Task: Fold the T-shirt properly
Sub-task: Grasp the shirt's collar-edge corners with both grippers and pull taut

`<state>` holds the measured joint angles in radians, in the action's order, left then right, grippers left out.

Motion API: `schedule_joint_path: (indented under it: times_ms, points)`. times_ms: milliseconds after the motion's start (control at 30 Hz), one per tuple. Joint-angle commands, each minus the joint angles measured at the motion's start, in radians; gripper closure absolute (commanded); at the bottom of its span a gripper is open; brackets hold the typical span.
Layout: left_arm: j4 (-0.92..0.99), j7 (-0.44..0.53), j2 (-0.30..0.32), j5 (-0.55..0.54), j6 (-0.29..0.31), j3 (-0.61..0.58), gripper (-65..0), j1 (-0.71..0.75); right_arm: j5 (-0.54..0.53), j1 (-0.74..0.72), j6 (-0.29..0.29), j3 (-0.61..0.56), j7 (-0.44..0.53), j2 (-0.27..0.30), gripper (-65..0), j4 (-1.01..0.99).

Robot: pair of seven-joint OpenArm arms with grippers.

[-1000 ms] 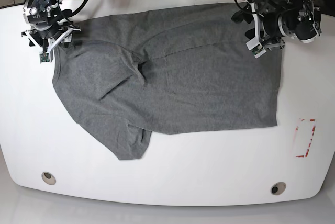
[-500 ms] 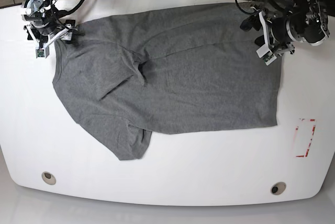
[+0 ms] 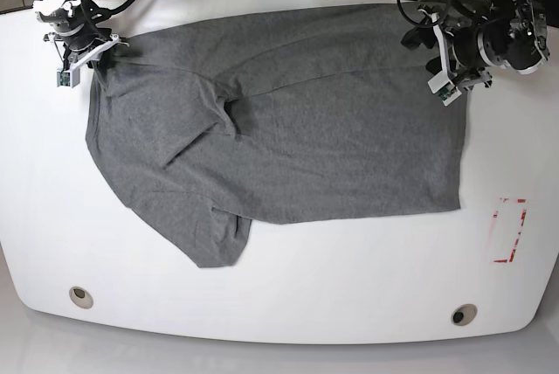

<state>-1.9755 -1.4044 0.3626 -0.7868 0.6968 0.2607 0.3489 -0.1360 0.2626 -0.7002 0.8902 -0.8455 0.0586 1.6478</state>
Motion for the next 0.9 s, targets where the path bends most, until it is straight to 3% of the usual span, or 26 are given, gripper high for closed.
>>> schedule_joint_path:
  times_ms: [0,367,467,567,867]
  points:
    - [-0.012,0.008,0.011,0.004,0.001,0.005,-37.4,-0.004,0.049,0.034,0.002,0.004,-0.062,0.005,-4.3,0.019]
    - [-0.012,0.008,0.017,0.007,0.001,0.007,-37.4,-0.012,0.048,0.151,0.002,0.002,-0.067,-0.039,-4.3,0.183]
    - [-0.012,0.008,0.017,0.007,0.001,0.005,-37.4,-0.026,0.049,0.171,0.002,0.002,-0.067,-0.065,-7.0,0.220]
    - [-0.012,0.008,0.017,0.007,0.001,0.004,-37.4,-0.034,0.052,0.174,0.002,0.002,-0.067,-0.076,-13.5,0.246]
    - [-0.012,0.008,0.020,0.007,0.001,0.004,-37.4,-0.043,0.059,0.165,0.002,0.002,-0.067,-0.072,-42.0,0.257]
